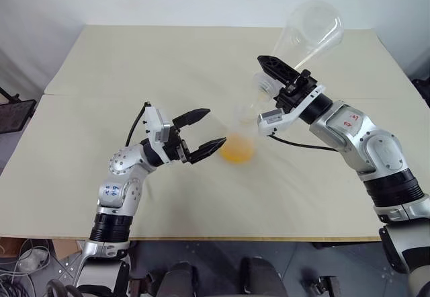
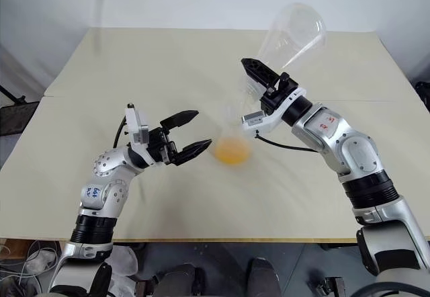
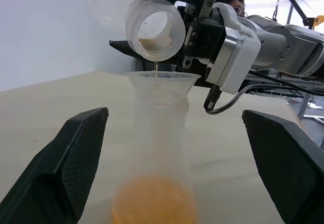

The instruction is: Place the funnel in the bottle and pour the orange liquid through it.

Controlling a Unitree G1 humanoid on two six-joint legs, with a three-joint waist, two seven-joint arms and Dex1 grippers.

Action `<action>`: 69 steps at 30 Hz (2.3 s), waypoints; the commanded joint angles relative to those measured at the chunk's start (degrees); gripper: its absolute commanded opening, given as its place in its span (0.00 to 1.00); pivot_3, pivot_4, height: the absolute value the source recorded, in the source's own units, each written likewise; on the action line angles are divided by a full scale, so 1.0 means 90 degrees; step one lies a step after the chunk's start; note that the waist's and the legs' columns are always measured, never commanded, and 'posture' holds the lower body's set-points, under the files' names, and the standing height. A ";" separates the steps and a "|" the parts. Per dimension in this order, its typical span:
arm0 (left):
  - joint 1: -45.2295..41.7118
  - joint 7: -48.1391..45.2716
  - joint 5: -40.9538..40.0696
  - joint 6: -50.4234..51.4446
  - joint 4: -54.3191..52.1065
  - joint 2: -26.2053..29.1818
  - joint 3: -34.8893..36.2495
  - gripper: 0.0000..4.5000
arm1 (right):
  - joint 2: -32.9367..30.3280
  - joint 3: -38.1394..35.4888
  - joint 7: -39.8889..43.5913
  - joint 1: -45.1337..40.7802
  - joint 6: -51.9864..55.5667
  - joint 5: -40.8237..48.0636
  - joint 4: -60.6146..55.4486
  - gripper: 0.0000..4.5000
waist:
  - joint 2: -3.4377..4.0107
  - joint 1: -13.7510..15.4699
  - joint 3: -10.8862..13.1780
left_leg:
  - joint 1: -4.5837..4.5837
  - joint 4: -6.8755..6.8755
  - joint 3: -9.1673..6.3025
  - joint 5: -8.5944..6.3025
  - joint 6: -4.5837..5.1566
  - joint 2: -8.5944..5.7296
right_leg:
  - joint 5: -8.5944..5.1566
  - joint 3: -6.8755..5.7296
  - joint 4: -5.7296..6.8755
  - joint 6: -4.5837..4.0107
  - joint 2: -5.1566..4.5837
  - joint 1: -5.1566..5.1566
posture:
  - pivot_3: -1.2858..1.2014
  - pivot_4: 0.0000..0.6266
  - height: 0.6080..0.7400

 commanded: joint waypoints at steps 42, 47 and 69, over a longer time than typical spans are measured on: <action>-0.0093 -0.0154 -0.0040 -0.0058 -0.0002 0.0069 0.0023 1.00 | 0.0553 -0.4582 0.3929 0.2547 0.5059 0.8525 -0.2087 0.55 | -0.0001 0.0080 0.0001 | 0.0001 0.0001 0.0008 -0.0001 0.0002 -0.0005 | 0.0000 -0.0018 -0.0006 0.0000 0.0000 0.0018 | 0.52 0.24 1.00; -0.0150 -0.0174 -0.0041 -0.0055 0.0044 0.0012 -0.0029 1.00 | 0.0884 -0.5330 0.3616 0.2783 0.4571 0.9013 -0.1210 0.55 | -0.0001 0.0044 0.0000 | 0.0006 0.0000 0.0015 -0.0001 0.0002 -0.0004 | 0.0000 -0.0015 -0.0006 0.0000 0.0001 0.0018 | 0.52 0.24 1.00; -0.0155 -0.0255 -0.0106 0.0103 0.0003 0.0362 0.0195 1.00 | 0.0461 -0.6486 0.3465 0.3323 0.3822 1.0234 -0.0047 0.99 | 0.0002 0.0084 0.0000 | 0.0019 0.0001 0.0019 -0.0001 0.0001 -0.0003 | 0.0000 -0.0017 -0.0016 0.0000 0.0000 0.0040 | 0.52 0.24 1.00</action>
